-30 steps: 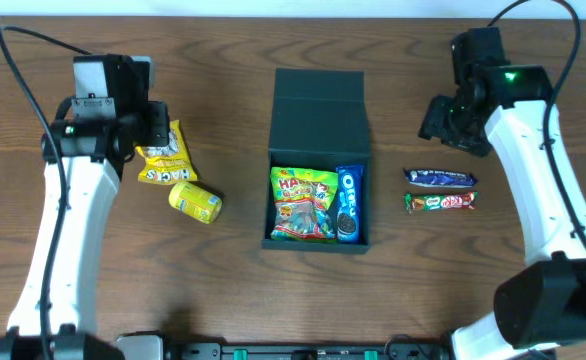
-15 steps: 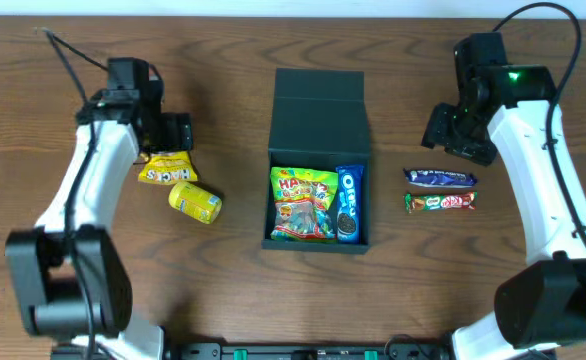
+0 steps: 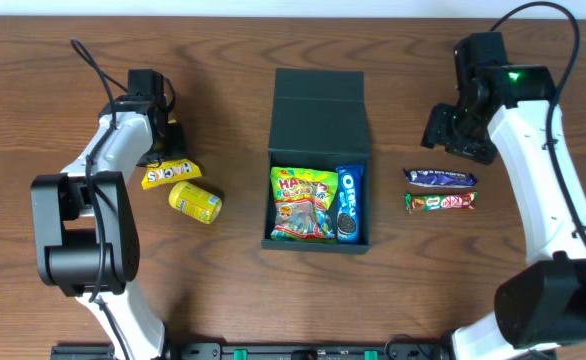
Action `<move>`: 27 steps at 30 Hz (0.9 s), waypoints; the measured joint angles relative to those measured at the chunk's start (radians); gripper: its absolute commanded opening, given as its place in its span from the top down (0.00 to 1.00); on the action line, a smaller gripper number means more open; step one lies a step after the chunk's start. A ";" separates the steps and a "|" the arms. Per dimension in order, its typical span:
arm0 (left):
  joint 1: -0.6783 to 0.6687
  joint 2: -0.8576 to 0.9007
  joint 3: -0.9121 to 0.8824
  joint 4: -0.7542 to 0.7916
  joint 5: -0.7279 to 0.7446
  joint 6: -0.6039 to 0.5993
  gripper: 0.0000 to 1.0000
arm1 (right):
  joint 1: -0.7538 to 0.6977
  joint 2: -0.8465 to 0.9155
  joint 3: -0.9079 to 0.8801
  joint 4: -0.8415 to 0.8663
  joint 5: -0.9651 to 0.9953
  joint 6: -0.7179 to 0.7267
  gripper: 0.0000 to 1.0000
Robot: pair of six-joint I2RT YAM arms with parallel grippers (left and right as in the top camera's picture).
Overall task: Pack container
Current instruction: 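Grasp the yellow chip bag with the left gripper, then lower the yellow chip bag into the box and release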
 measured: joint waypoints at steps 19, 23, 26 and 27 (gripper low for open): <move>-0.177 -0.389 0.121 -0.252 -0.004 -0.011 0.94 | -0.038 0.000 0.000 -0.038 -0.004 0.000 0.34; -0.426 -0.438 0.122 -0.283 0.000 -0.087 0.94 | -0.103 0.000 0.000 -0.084 -0.004 0.000 0.34; -0.573 -0.426 0.122 -0.285 0.003 -0.191 0.94 | -0.128 0.000 0.000 -0.108 -0.002 0.000 0.34; -0.621 -0.416 0.122 -0.286 0.002 -0.226 0.94 | -0.132 0.000 0.000 -0.113 -0.003 0.000 0.34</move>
